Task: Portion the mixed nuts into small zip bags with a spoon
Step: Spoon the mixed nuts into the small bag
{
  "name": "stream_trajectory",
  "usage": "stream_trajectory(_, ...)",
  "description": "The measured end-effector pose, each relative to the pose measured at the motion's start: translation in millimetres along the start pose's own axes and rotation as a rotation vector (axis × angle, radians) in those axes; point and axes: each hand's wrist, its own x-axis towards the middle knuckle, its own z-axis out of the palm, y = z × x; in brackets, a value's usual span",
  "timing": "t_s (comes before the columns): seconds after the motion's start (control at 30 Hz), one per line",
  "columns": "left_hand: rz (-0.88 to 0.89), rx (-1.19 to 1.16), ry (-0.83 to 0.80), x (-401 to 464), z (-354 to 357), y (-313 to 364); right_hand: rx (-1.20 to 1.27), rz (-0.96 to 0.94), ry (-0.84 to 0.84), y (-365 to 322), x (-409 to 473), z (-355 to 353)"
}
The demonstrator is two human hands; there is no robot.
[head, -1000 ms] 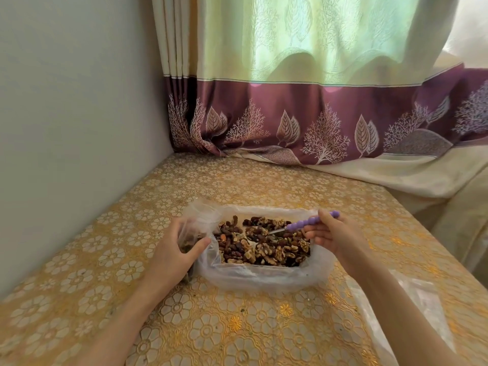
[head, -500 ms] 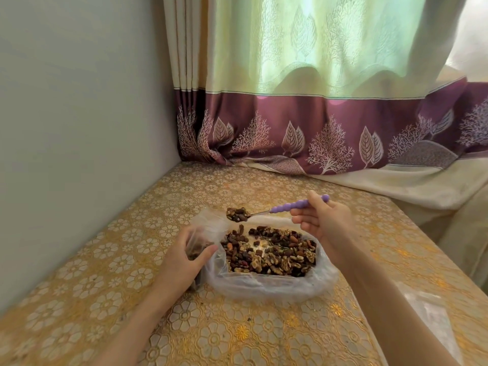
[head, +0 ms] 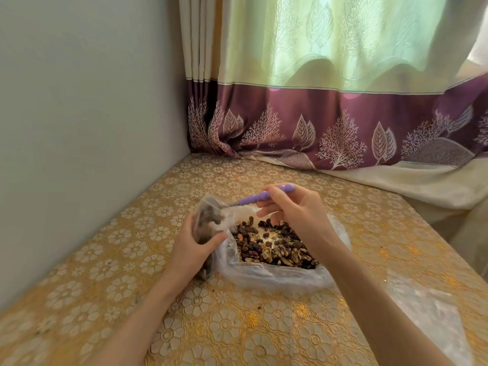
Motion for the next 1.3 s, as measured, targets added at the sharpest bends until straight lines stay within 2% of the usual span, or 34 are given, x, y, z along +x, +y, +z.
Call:
stream_trajectory(0.13, 0.003, 0.022, -0.002, 0.4, -0.8, -2.7, 0.086, 0.029, 0.023, 2.1, -3.3, -6.3)
stream_trajectory(0.33, 0.027, 0.073, -0.008, -0.6, 0.2, -4.9, 0.364, 0.195, 0.326, 13.7, -4.4, -27.9)
stream_trajectory(0.6, 0.038, 0.109, -0.001, -1.4, 1.2, -4.6, 0.096, 0.170, 0.533, 41.2, -11.2, -61.0)
stream_trajectory(0.83, 0.043, 0.079, -0.004, -0.2, 1.8, -5.5, -0.090, 0.114, 0.562, 54.2, -11.3, -63.2)
stream_trajectory(0.93, 0.057, 0.091, -0.007, -0.4, 1.5, -4.9, -0.147, 0.102, 0.518, 56.0, -8.2, -60.9)
stream_trajectory(1.13, 0.062, 0.083, -0.009, -1.4, 2.4, -1.5, -0.102, 0.257, 0.379, 65.2, -6.4, -49.4)
stream_trajectory(1.3, 0.070, 0.093, -0.022, -2.0, 2.7, -1.3, -0.043, 0.342, 0.417, 69.7, -5.8, -53.1)
